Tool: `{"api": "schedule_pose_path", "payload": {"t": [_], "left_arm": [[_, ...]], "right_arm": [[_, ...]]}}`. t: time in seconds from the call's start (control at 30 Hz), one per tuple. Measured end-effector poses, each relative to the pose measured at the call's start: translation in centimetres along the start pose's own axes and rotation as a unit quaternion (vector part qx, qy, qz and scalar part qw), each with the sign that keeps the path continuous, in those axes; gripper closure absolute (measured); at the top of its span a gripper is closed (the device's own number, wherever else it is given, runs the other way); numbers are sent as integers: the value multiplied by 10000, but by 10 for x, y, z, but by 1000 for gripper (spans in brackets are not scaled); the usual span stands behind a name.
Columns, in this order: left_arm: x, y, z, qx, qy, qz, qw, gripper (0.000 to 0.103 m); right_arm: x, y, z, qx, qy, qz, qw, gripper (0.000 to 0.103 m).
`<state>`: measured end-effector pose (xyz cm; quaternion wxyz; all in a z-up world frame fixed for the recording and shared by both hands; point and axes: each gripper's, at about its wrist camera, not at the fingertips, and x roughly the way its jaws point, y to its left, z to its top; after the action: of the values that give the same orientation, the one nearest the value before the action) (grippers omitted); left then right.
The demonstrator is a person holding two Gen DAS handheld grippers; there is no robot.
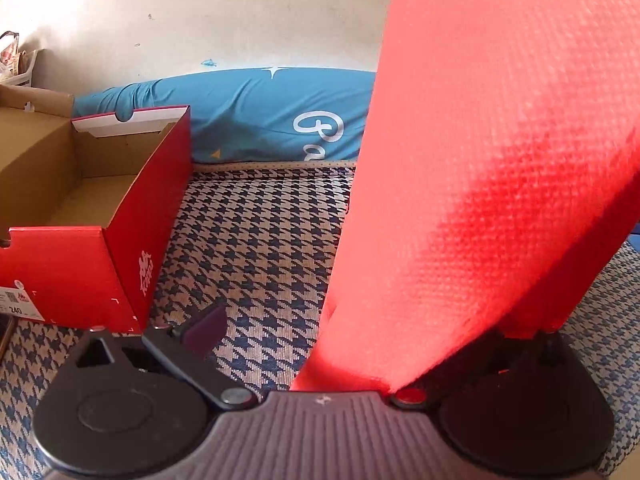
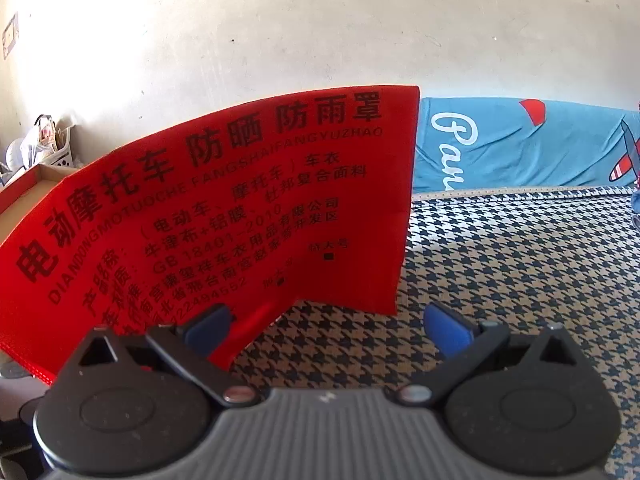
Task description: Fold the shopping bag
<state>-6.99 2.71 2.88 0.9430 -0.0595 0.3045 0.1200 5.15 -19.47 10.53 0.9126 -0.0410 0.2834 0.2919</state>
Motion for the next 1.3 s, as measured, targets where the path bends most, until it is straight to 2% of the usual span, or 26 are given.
{"api": "schedule_pose_path", "payload": {"t": [0.23, 0.4, 0.53, 0.8, 1.0, 1.13, 1.3], "left_arm": [[-12, -4, -6, 186, -3, -204, 9996, 1], [-25, -12, -17, 437, 52, -332, 9985, 1], [-29, -17, -23, 644, 83, -340, 9973, 1], [-36, -23, -34, 894, 196, -315, 9953, 1], [-43, -27, -47, 1088, 328, -365, 9928, 1], [-49, -32, -56, 1178, 407, -541, 9907, 1], [-54, -42, -66, 1324, 440, -673, 9879, 1]], "right_arm": [[-25, 20, -10, -195, -94, 154, 9996, 0], [-35, 26, -12, -80, -220, 254, 9994, 3], [-32, 19, -9, 216, -107, 311, 9992, 4], [-38, 13, -10, 310, -296, 41, 9991, 0], [-34, 13, -14, 227, -190, -496, 9983, 0], [-39, 16, -21, 104, -260, -521, 9982, 0], [-49, 11, -32, 242, -352, -433, 9981, 0]]}}
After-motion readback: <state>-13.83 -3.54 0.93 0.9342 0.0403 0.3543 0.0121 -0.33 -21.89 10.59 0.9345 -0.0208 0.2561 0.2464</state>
